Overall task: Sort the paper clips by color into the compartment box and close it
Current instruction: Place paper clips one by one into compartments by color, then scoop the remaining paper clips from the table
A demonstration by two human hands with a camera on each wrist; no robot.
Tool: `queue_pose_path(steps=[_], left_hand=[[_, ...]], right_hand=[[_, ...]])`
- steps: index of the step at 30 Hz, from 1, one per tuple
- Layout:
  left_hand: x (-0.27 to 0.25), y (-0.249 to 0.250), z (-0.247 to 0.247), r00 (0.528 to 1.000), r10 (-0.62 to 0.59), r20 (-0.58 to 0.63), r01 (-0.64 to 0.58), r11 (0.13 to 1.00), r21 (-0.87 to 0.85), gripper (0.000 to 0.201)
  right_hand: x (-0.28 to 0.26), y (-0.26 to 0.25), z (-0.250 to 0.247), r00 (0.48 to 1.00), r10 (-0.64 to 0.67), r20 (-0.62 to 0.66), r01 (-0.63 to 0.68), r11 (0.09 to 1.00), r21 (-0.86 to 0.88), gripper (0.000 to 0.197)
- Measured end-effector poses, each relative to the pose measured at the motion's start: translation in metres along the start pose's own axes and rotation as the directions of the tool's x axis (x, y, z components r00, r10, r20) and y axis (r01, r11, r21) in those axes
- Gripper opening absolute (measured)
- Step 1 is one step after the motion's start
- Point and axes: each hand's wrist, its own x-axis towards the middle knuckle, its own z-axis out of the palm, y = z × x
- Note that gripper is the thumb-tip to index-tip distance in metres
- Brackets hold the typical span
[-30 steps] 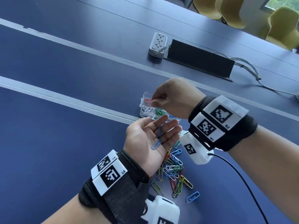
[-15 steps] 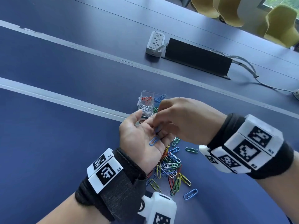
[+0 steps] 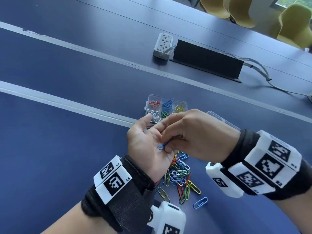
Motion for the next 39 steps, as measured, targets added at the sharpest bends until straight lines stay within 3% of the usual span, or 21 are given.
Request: queue_pose_path(steps=[4, 8, 13, 17, 24, 31, 36, 39], left_hand=[[0.002, -0.002, -0.001, 0.999, 0.026, -0.029, -0.024, 0.998, 0.066, 0.058], [0.0, 0.0, 0.003, 0.993, 0.036, -0.117, -0.021, 0.992, 0.126, 0.044], [0.0, 0.001, 0.002, 0.994, 0.046, -0.1, -0.032, 0.99, 0.136, 0.039], [0.0, 0.003, 0.002, 0.994, 0.055, -0.091, -0.043, 0.99, 0.131, 0.038], [0.002, 0.003, 0.001, 0.997, 0.041, -0.07, -0.033, 0.994, 0.105, 0.036], [0.0, 0.007, 0.004, 0.997, 0.055, -0.058, -0.046, 0.989, 0.142, 0.033], [-0.004, 0.026, 0.012, 0.992, 0.127, 0.024, -0.129, 0.976, 0.174, 0.026], [-0.011, 0.035, 0.02, 0.979, 0.181, 0.091, -0.199, 0.947, 0.251, 0.027]], right_hand=[[0.002, -0.001, -0.015, 0.989, 0.095, -0.109, -0.097, 0.995, -0.022, 0.015], [0.017, 0.021, -0.036, 0.898, 0.314, -0.308, -0.314, 0.948, 0.05, 0.01], [0.044, 0.042, -0.04, 0.85, 0.452, -0.27, -0.475, 0.88, -0.021, 0.012], [0.058, 0.044, -0.034, 0.855, 0.483, -0.189, -0.507, 0.855, -0.108, 0.012], [0.058, 0.042, -0.032, 0.851, 0.49, -0.189, -0.52, 0.838, -0.168, 0.029], [0.045, 0.032, -0.032, 0.868, 0.463, -0.182, -0.492, 0.852, -0.181, 0.034], [0.039, 0.036, -0.026, 0.854, 0.51, -0.106, -0.519, 0.814, -0.261, 0.04], [0.034, 0.037, -0.02, 0.872, 0.483, -0.08, -0.482, 0.818, -0.313, 0.046]])
